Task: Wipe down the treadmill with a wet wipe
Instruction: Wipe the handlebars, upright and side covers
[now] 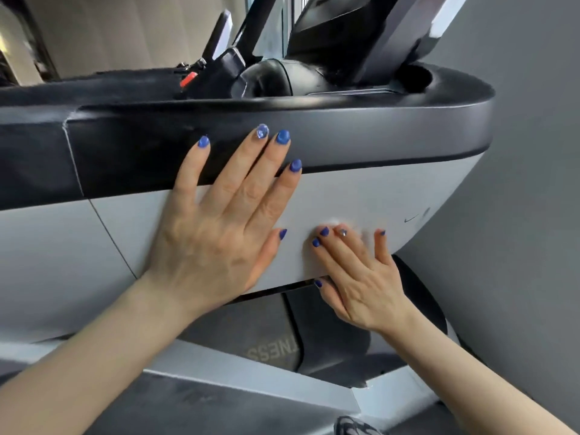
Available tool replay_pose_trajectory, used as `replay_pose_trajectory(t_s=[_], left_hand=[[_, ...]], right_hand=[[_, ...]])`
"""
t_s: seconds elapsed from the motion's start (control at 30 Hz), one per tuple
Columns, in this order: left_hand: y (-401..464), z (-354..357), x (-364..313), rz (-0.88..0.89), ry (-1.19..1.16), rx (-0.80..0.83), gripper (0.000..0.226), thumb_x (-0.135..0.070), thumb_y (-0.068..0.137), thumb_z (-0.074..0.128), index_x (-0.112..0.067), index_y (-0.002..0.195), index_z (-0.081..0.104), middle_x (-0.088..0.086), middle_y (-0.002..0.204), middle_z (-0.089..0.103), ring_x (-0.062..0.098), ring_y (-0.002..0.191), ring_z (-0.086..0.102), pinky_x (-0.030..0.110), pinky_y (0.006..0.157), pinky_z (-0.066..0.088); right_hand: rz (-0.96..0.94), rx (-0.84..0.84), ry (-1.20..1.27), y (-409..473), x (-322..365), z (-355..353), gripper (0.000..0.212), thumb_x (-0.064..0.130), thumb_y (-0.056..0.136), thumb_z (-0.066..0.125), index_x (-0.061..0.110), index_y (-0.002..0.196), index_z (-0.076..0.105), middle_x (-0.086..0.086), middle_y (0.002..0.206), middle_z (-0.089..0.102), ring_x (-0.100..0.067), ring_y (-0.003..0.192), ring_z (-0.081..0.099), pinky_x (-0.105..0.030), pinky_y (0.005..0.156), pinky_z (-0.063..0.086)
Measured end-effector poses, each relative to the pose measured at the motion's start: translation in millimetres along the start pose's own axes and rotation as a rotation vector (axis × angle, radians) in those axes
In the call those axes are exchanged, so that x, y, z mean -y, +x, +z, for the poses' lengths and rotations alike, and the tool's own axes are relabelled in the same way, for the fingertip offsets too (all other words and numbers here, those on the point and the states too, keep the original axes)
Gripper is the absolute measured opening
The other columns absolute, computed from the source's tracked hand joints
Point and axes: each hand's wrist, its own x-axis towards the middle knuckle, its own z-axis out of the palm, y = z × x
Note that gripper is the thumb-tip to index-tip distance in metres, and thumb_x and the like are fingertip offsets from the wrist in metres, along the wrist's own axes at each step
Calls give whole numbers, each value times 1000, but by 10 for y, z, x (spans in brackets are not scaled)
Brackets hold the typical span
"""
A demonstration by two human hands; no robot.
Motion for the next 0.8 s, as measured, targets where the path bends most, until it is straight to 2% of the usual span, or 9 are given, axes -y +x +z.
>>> replay_pose_trajectory(t_s=[0.13,0.3,0.47,0.53,0.7,0.8], left_hand=[[-14,30,11,11,45,-28,65,-34,101,51,-1,154,34,22,159,32,37,148,32,62,116,21],[-26,34,3,-3,44,-41,65,-34,99,51,-2,154,36,21,160,32,35,148,33,61,117,21],[-23,38,-6,-10,31,-47,64,-33,99,51,-3,154,36,20,160,32,34,148,32,61,117,20],[-20,33,-11,-11,23,-45,63,-33,100,51,-3,154,37,20,160,32,34,148,32,61,117,20],[-30,46,-3,-17,1,-37,65,-33,100,52,-3,155,35,20,160,31,34,149,31,61,117,20],[-23,54,-23,-21,15,-50,65,-32,99,52,-2,154,36,20,159,32,34,148,31,62,116,22]], right_hand=[[30,-21,-15,118,-5,13,68,40,103,34,15,162,10,0,170,0,-18,156,6,-49,124,-9],[39,116,-106,-509,-123,52,65,38,104,33,15,162,12,0,170,3,-20,156,9,-50,124,-7],[97,-51,-9,249,-68,-61,66,40,105,29,14,161,7,0,170,-1,-19,156,2,-49,123,-11],[112,-67,10,380,-64,-72,66,40,105,29,14,161,5,0,170,1,-18,156,1,-49,123,-13],[96,64,-59,-358,-153,33,64,39,106,29,15,162,9,0,170,0,-20,156,4,-50,124,-8],[66,112,-85,-414,-242,-4,65,40,106,31,15,162,11,0,170,2,-20,156,6,-51,124,-9]])
